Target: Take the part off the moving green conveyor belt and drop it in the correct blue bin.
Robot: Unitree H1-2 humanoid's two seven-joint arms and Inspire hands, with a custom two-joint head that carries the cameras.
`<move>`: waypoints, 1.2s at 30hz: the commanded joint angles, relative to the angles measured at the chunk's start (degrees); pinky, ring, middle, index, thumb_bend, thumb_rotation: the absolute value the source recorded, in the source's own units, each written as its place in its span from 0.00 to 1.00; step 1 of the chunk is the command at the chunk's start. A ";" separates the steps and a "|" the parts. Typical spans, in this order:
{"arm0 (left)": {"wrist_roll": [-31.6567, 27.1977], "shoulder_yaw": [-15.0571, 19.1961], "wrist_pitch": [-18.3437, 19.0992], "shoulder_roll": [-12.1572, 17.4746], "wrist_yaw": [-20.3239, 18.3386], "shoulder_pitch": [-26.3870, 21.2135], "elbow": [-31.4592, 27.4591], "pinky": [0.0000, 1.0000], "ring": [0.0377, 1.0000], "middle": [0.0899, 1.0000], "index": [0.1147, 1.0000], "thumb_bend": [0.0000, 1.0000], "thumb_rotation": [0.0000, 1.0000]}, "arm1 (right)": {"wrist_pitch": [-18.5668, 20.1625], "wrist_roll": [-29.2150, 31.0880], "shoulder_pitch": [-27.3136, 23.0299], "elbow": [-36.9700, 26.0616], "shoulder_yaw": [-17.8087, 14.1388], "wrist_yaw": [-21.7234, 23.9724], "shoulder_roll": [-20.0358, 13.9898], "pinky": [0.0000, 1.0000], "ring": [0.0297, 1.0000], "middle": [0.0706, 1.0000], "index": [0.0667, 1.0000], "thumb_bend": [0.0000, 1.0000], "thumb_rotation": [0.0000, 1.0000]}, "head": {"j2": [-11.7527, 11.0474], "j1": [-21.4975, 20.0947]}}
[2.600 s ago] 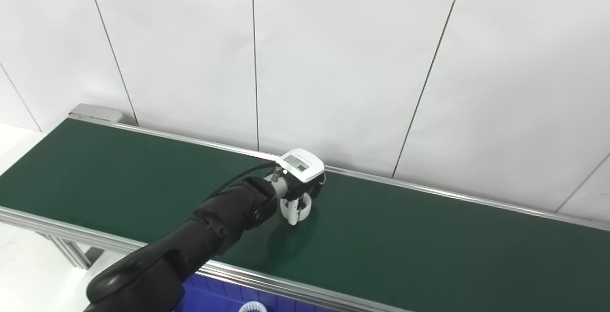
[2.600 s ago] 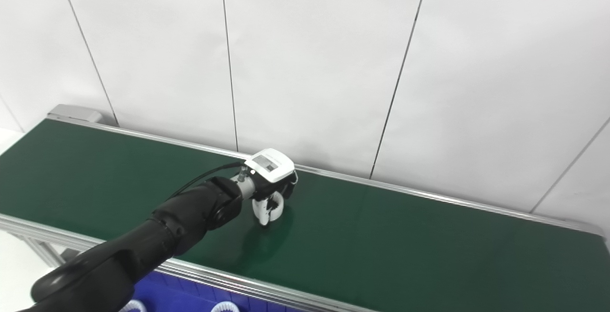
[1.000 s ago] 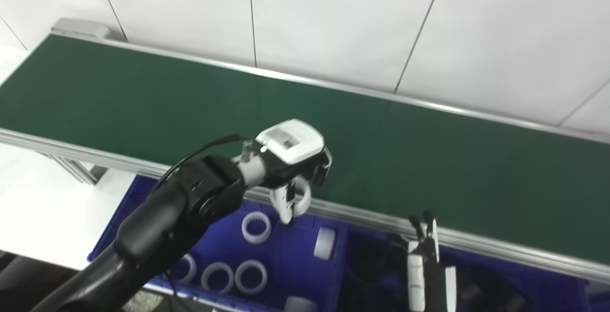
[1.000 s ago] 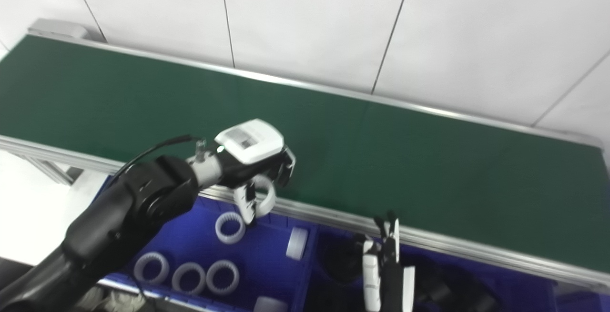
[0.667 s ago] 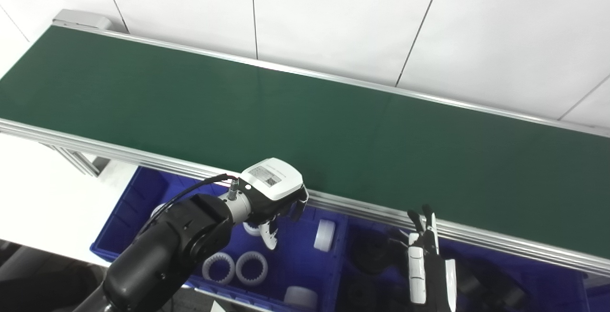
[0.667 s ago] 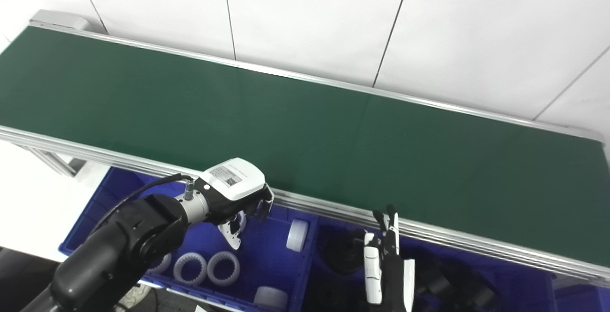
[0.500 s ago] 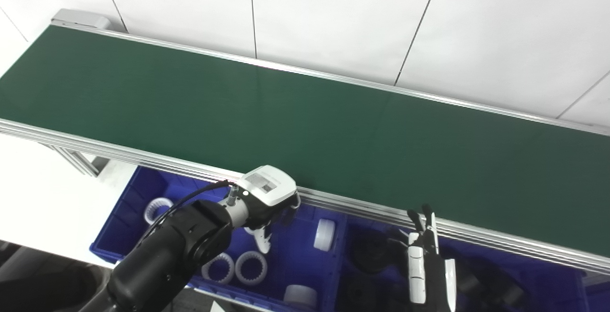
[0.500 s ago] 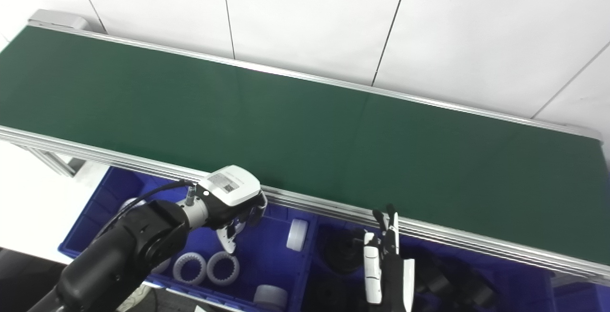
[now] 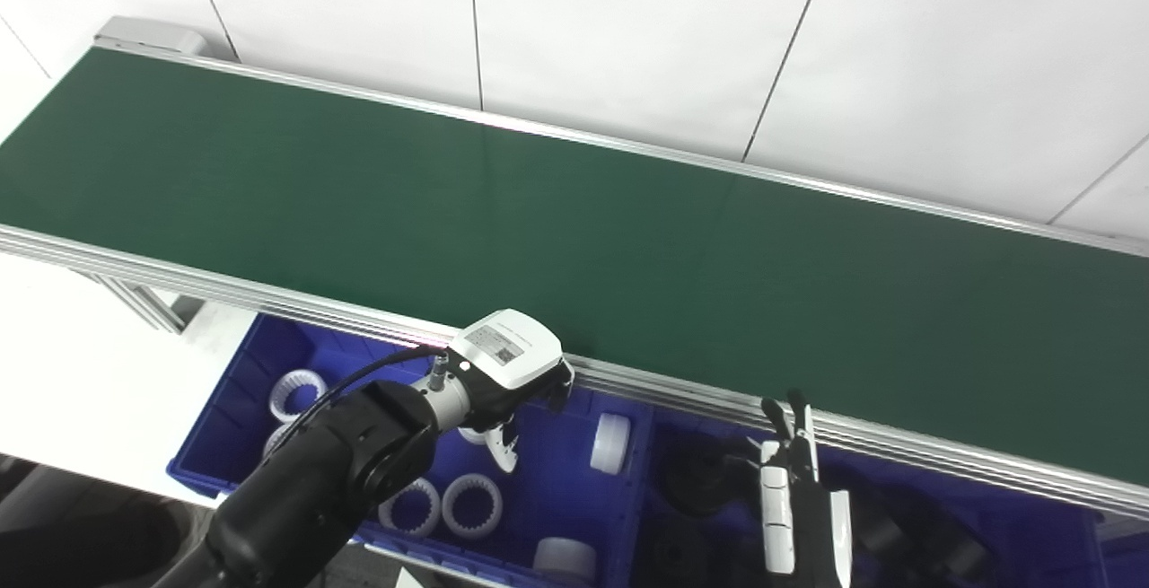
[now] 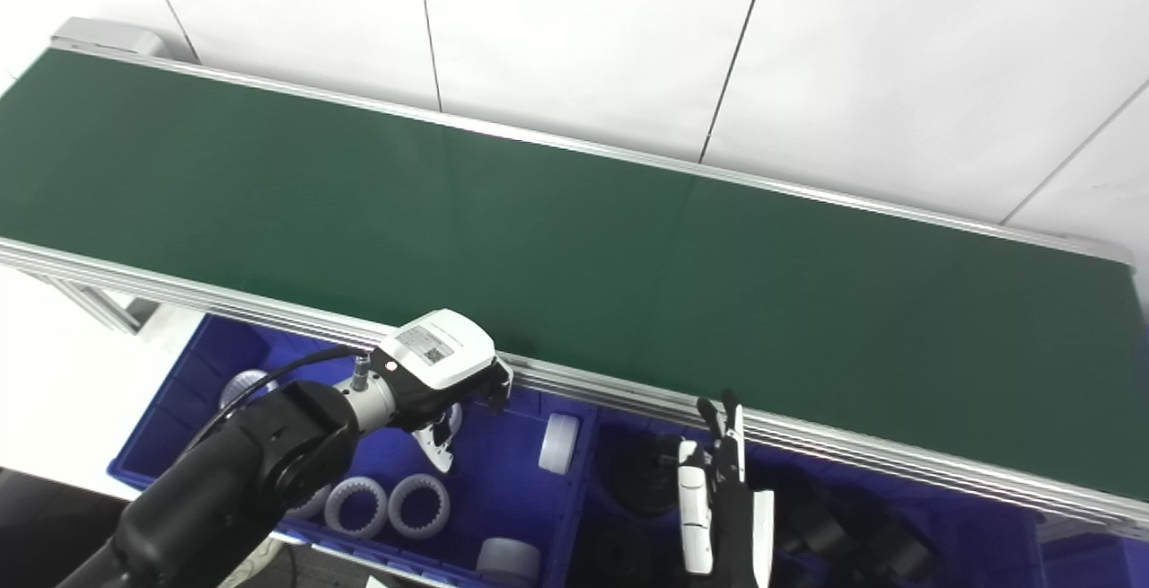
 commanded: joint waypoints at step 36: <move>-44.06 16.91 4.62 -11.64 15.74 17.35 -0.10 0.89 0.93 0.96 0.97 0.60 0.67 | -3.00 -7.15 -9.46 13.60 4.34 -12.38 7.73 0.69 0.73 0.97 0.98 0.55 1.00 | -0.36 -32.48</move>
